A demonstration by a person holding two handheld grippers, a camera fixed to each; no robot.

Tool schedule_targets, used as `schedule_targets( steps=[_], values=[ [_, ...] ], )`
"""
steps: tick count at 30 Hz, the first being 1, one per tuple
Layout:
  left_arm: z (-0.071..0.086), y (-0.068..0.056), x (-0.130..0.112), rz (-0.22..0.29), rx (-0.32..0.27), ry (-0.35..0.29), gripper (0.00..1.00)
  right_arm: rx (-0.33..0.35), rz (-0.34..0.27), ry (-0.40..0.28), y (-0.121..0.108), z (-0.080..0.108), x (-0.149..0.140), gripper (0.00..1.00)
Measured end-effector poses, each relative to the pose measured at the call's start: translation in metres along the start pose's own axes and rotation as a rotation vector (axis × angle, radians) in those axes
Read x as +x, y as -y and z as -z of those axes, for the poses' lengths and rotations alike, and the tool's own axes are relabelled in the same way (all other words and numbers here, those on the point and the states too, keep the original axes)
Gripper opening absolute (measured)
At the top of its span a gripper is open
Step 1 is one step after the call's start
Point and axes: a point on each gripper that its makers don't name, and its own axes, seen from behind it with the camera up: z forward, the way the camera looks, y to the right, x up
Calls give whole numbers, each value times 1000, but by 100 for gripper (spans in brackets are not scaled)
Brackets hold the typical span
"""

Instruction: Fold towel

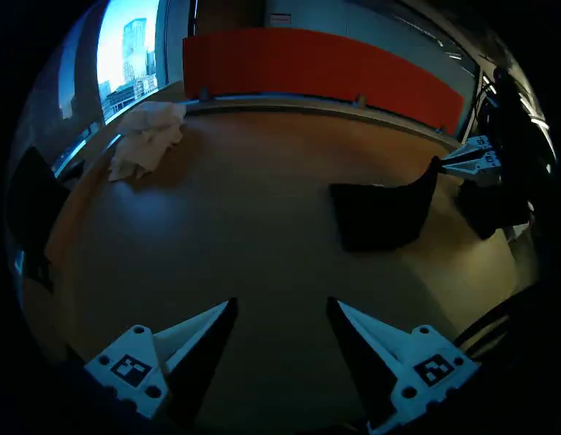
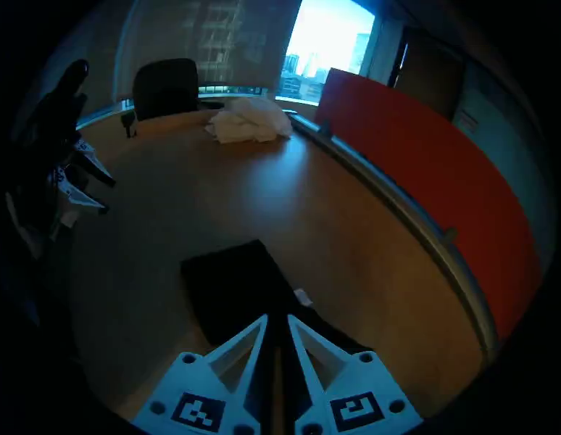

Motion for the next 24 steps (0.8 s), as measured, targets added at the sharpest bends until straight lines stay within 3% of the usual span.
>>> schedule_targets(
  steps=[11, 20, 24],
  values=[
    [6, 4, -5, 16, 4, -6, 91, 92, 80, 4, 31, -27, 23, 3],
    [13, 9, -11, 46, 18, -7, 90, 186, 109, 26, 70, -69, 29, 3],
    [19, 9, -13, 87, 15, -10, 90, 215, 96, 47, 87, -88, 25, 3]
  ],
)
